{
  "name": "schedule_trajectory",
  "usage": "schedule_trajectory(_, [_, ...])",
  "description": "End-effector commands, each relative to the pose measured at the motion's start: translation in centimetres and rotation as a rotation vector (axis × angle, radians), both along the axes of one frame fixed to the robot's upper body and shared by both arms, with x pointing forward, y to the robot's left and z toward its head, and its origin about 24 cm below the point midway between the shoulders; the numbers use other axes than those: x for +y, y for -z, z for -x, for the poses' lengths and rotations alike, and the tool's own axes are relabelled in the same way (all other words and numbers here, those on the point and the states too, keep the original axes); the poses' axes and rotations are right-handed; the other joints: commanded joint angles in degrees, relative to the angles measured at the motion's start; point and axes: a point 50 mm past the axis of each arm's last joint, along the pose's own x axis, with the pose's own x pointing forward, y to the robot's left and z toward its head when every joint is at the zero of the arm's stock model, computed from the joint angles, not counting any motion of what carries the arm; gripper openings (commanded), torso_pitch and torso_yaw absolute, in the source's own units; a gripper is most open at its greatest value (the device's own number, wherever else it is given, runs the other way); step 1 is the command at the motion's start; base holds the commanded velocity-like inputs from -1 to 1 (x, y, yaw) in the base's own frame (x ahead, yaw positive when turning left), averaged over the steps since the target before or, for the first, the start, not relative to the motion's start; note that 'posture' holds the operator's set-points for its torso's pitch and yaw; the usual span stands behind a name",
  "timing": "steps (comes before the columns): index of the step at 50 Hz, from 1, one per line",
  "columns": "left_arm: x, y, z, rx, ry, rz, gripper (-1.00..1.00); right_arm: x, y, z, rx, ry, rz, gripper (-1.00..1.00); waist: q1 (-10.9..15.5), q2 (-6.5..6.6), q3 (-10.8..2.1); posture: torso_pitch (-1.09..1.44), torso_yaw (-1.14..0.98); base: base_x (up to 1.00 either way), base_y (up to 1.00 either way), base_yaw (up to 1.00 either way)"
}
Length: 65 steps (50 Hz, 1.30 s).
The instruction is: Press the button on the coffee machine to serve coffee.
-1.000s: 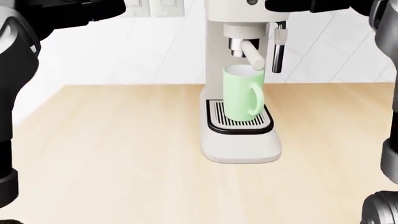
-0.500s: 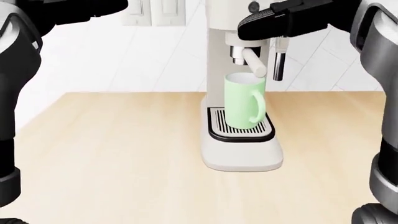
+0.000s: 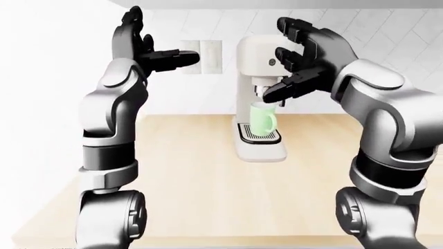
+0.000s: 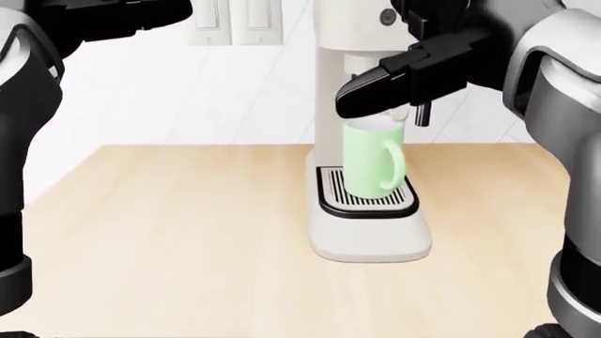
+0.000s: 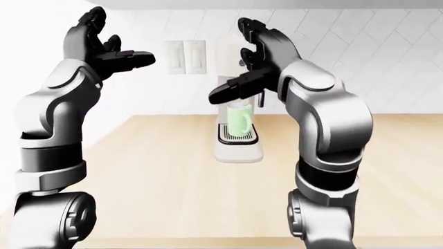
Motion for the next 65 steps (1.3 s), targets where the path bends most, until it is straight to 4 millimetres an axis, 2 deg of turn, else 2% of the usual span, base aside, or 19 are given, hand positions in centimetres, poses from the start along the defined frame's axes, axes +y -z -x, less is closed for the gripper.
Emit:
schedule_trajectory(1, [-0.1,-2.0,0.4,-0.085,0.004,0.001,1.0,-0.1,-1.6,0.5,-0.075,0.002,-0.003,1.0,-0.05,0.09,-0.23,-0.65,0.0,0.0,0.0,0.0])
schedule_trajectory(20, [-0.1,-1.7,0.3,-0.083,0.003,0.0,1.0,0.4,-0.2,0.5,-0.05,-0.019,0.039,1.0,0.04,0.11,-0.3,-0.65,0.0,0.0,0.0,0.0])
schedule_trajectory(34, [-0.1,-1.9,0.4,-0.085,0.002,0.002,1.0,-0.4,0.8,-0.7,-0.029,0.014,0.026,1.0,0.02,0.23,-0.38,-0.65,0.0,0.0,0.0,0.0])
schedule_trajectory(50, [-0.3,-2.1,0.4,-0.086,0.008,0.004,1.0,-0.2,0.0,-2.5,-0.027,0.02,0.026,1.0,-0.22,0.35,-0.44,-0.65,0.0,0.0,0.0,0.0])
schedule_trajectory(65, [-0.3,-2.4,0.4,-0.091,0.009,0.009,1.0,0.1,0.3,-3.5,-0.016,0.017,0.023,1.0,-0.19,0.4,-0.4,-0.65,0.0,0.0,0.0,0.0])
